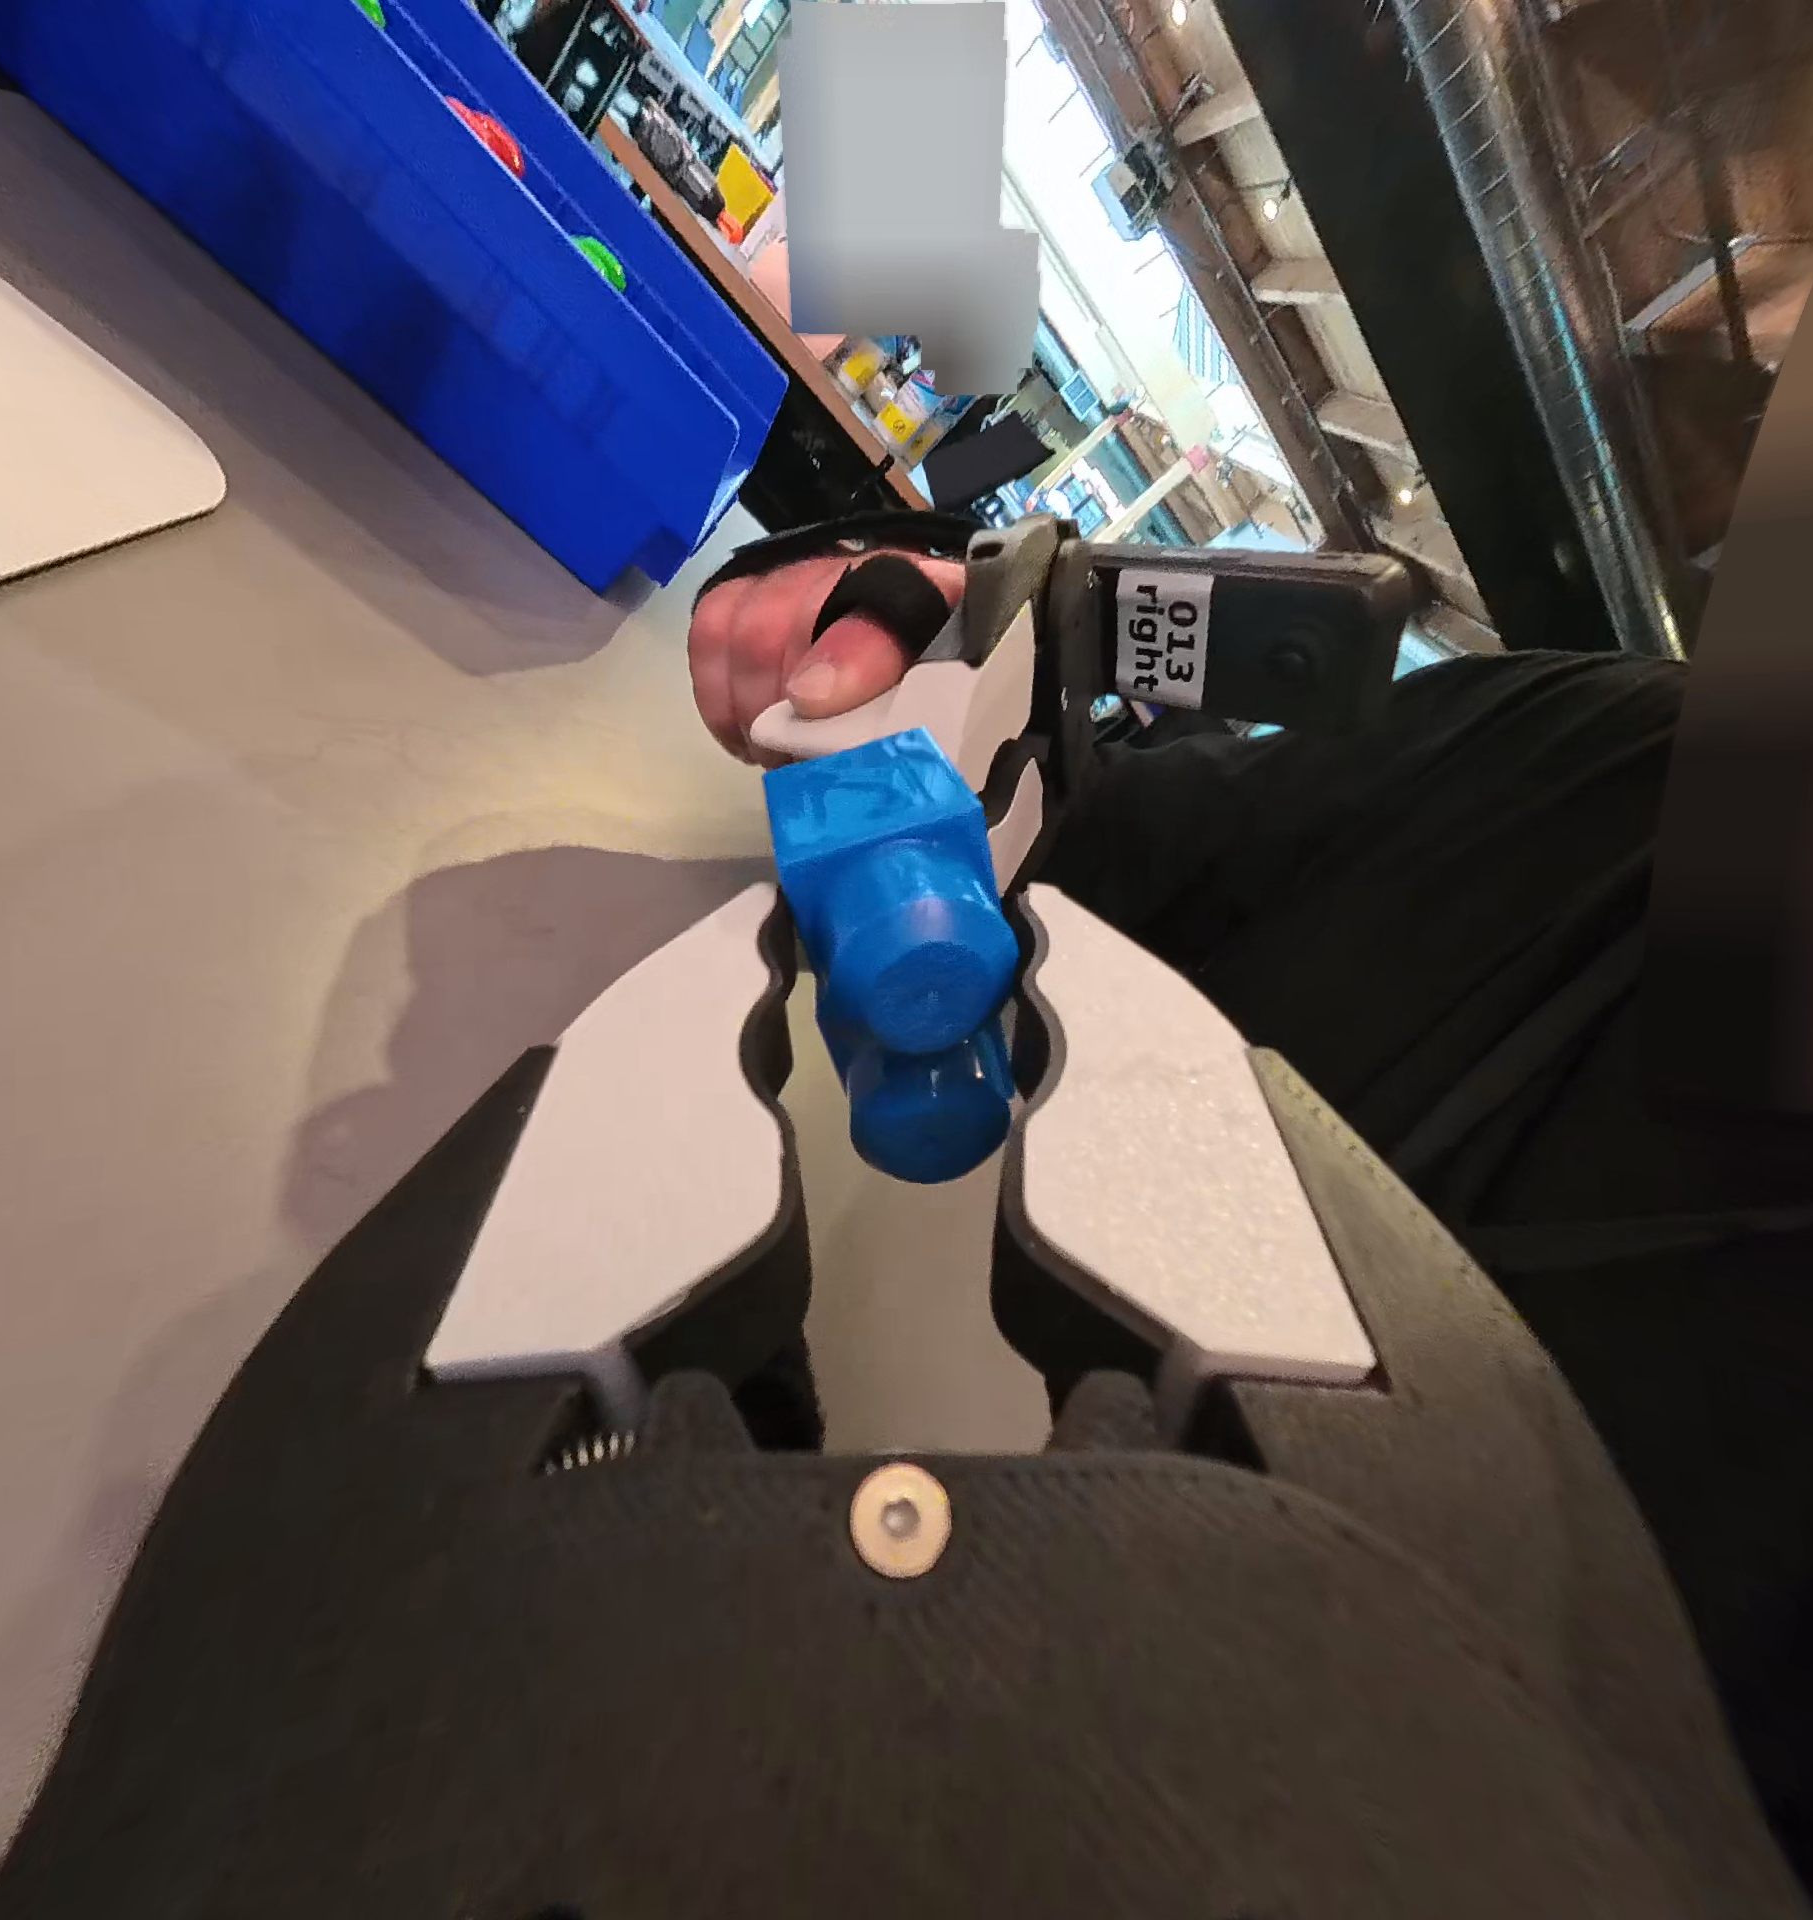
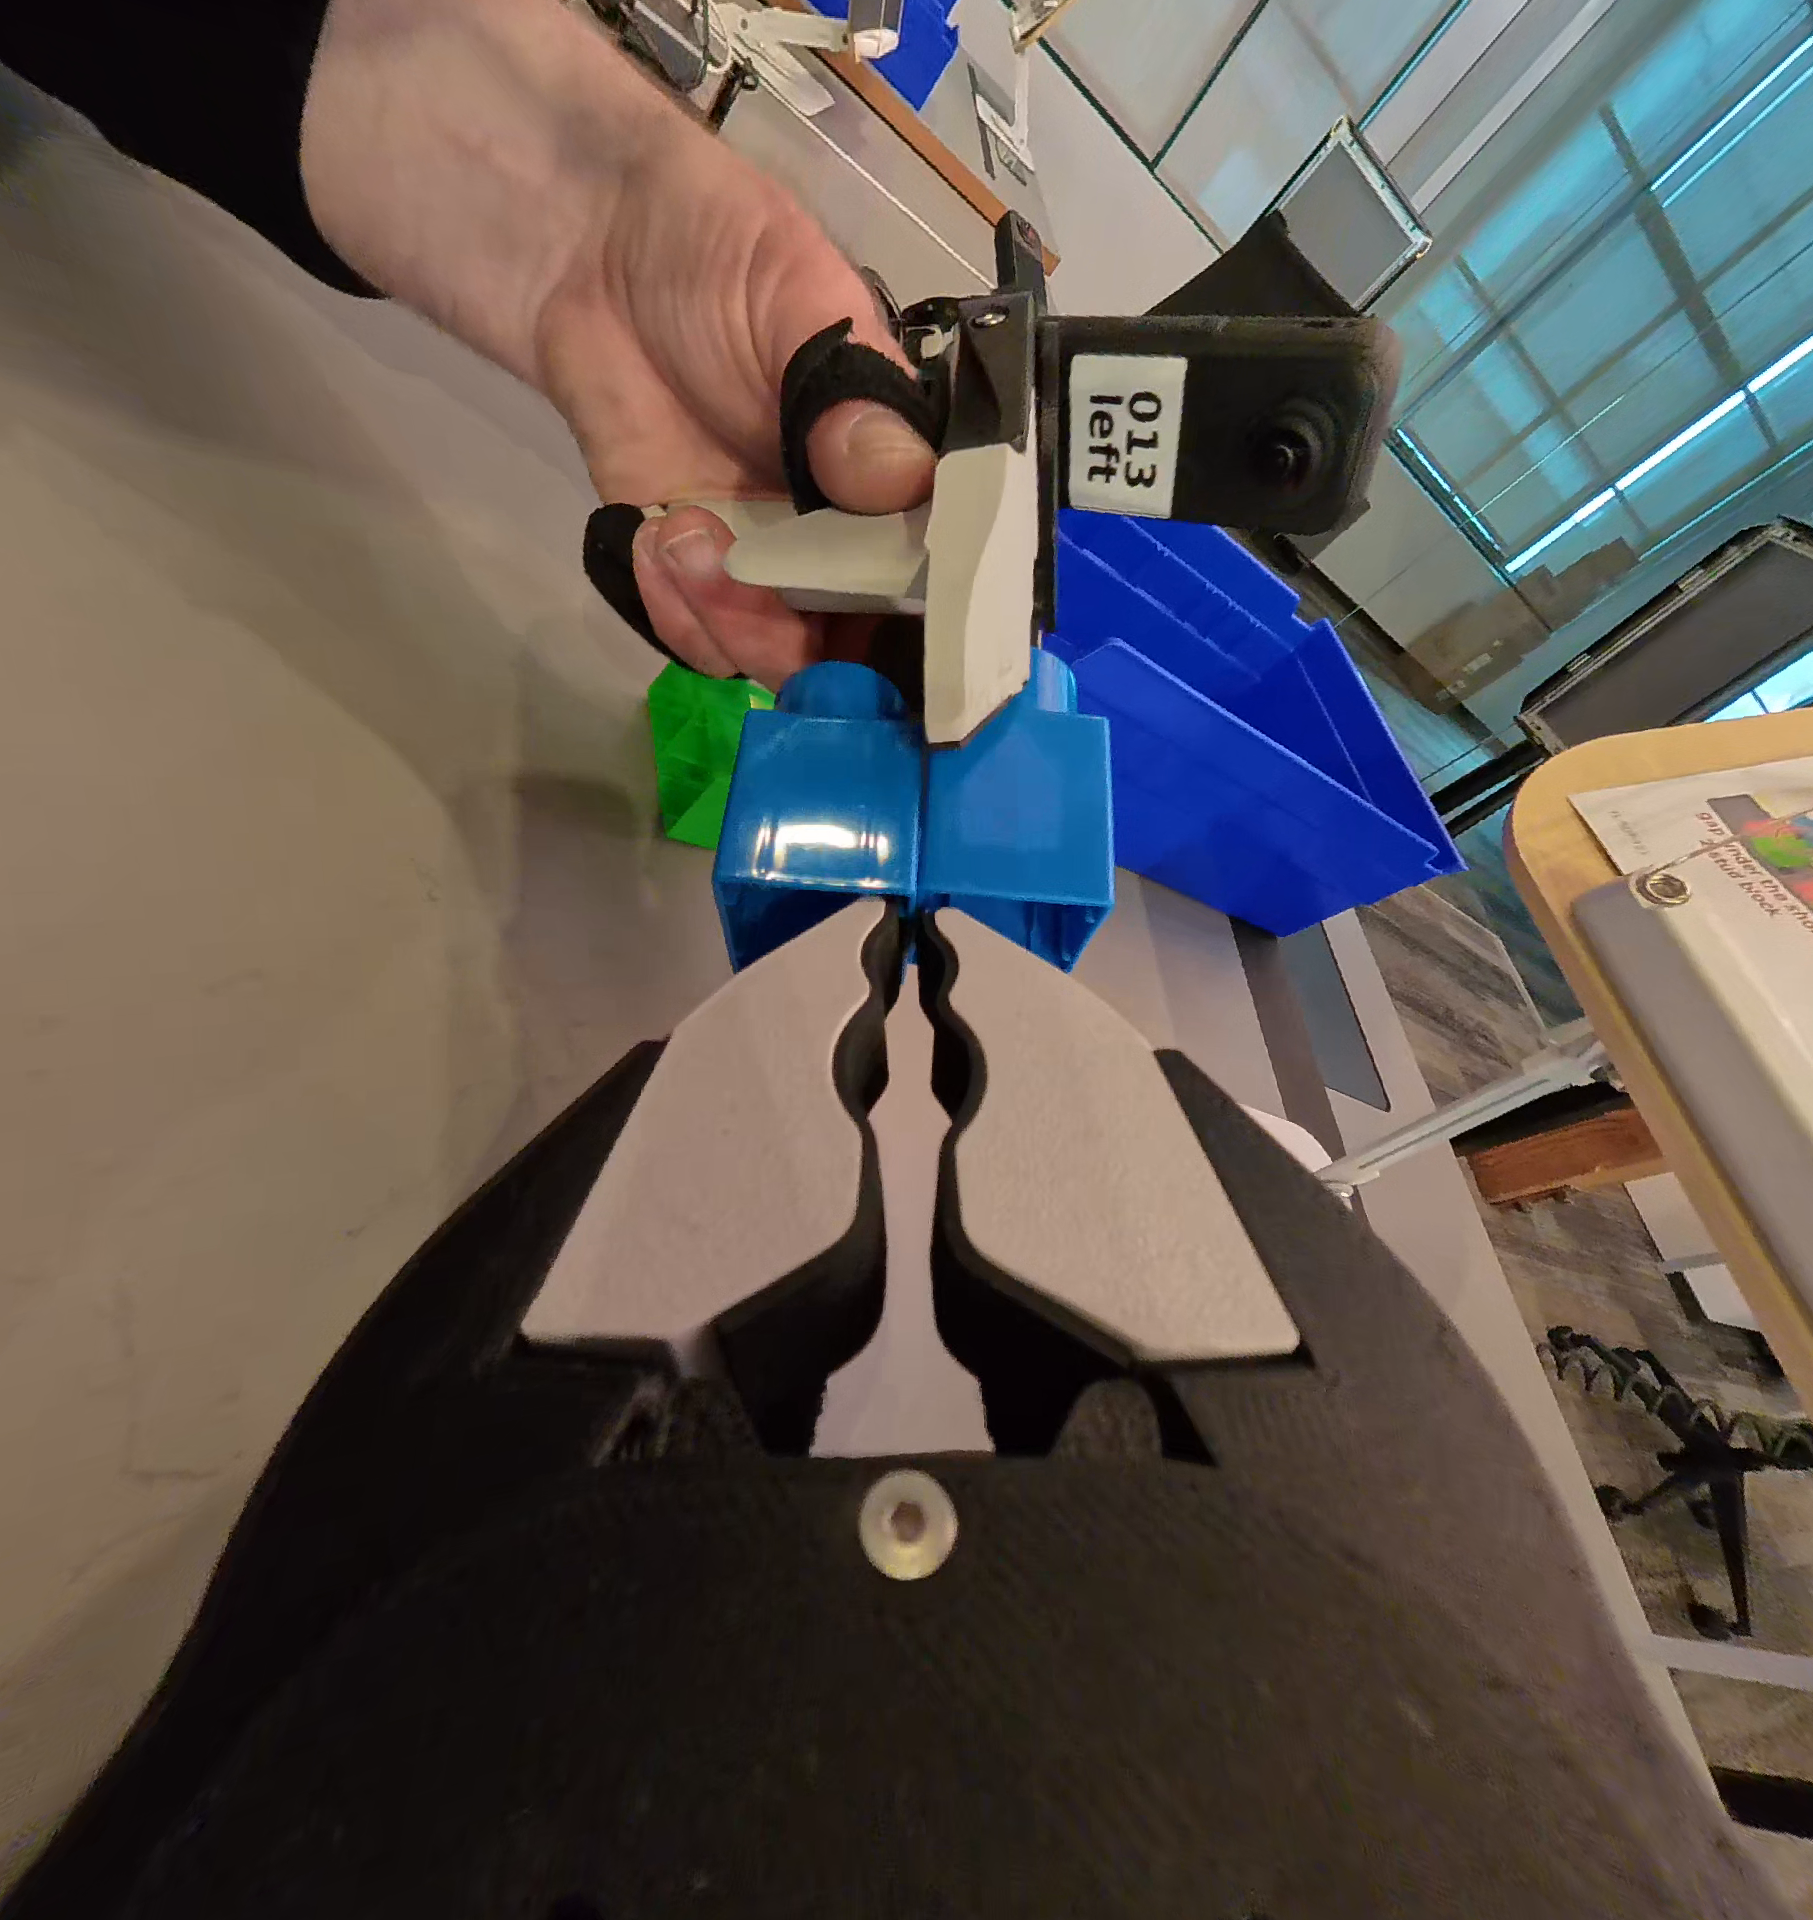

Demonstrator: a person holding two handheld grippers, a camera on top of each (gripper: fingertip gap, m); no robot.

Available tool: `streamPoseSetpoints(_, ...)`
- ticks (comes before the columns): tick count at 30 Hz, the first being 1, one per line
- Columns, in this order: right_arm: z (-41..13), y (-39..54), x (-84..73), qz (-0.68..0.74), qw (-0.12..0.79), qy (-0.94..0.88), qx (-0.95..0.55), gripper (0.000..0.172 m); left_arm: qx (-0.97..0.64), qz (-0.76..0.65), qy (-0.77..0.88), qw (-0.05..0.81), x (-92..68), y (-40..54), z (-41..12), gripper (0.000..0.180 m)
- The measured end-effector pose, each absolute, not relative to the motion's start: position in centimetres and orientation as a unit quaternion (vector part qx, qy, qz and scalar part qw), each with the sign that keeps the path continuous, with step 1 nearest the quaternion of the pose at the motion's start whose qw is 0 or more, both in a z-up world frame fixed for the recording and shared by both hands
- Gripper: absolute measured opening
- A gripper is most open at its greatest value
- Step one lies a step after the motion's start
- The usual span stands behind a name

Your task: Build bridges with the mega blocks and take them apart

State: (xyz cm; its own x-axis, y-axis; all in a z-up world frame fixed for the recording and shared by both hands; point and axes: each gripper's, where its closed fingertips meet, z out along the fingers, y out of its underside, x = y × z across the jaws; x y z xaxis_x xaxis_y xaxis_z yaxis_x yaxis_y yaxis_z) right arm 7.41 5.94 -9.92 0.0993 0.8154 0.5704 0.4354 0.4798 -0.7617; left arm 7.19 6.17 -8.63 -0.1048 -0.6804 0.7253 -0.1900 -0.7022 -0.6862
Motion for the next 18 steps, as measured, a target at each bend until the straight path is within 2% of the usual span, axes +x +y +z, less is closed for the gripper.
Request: streamPoseSetpoints(18,-8.0,6.0,7.5,0.207,0.611,-0.596,-0.478,0.004,-0.599,-0.720,0.263,0.230,7.7,6.3,-6.9,0.036)
